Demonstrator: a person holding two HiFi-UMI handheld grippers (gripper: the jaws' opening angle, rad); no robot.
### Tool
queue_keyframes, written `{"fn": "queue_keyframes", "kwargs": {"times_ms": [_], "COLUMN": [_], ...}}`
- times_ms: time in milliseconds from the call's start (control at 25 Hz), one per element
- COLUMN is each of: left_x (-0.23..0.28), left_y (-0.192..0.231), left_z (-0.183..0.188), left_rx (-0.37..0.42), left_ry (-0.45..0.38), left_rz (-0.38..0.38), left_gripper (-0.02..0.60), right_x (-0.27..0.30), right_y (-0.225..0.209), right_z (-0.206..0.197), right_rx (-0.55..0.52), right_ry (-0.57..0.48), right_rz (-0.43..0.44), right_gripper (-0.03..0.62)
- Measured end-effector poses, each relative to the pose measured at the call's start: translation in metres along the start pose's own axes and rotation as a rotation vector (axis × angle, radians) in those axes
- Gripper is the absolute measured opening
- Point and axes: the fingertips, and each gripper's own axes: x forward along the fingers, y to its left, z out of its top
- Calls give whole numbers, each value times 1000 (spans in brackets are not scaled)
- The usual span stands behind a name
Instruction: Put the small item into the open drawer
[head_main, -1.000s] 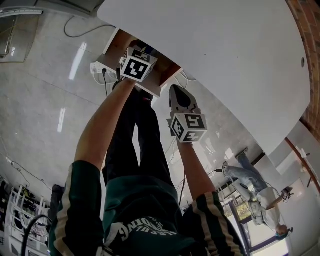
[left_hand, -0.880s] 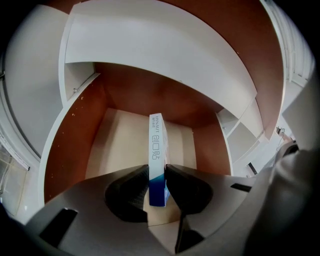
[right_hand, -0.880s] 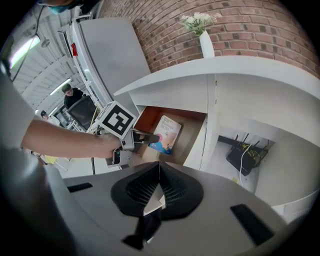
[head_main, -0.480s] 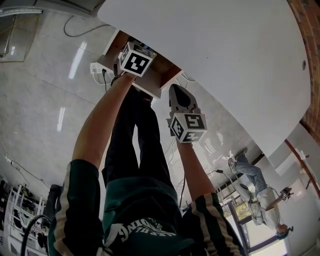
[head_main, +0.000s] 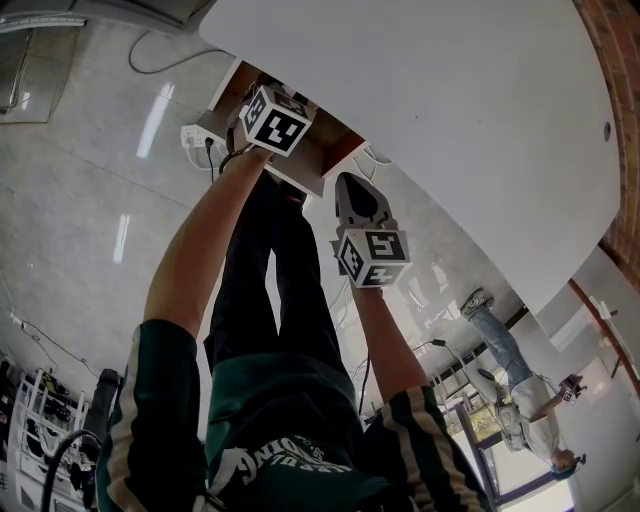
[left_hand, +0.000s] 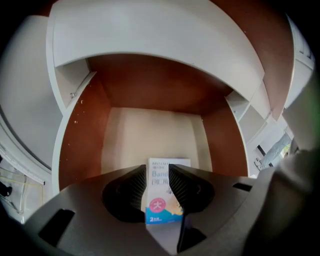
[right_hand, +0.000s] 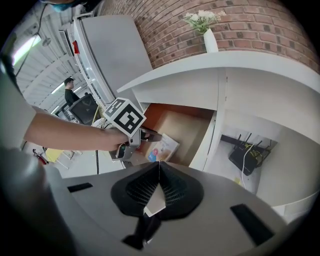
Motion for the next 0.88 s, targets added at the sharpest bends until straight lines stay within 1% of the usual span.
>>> {"fn": "queue_keyframes", "kwargs": {"times_ms": [200,360,520,680,880], "left_x": [-19,-41,-64,-92,-137], "left_y": [-8,-14,-18,-24,-40], "left_z": [4,2,-2,-7,-1], "left_rx": [44,49,43,41,60], "left_ry": [-32,-47,-58,-60,-83], "left_rz": [6,14,30,44,30], "left_gripper": [137,109,71,52,23], "right_x": [-1,-6,-15,-29,-53], "right_y": [5,16,27,33,51], "right_z": [4,10,17,24,44], "right_rx": [-6,-20,-61,-104,-155], "right_ry": [-9,-14,-20,-20,-31], "right_rz": [6,25,47,64,94], "right_gripper": [25,25,25,25,25]}}
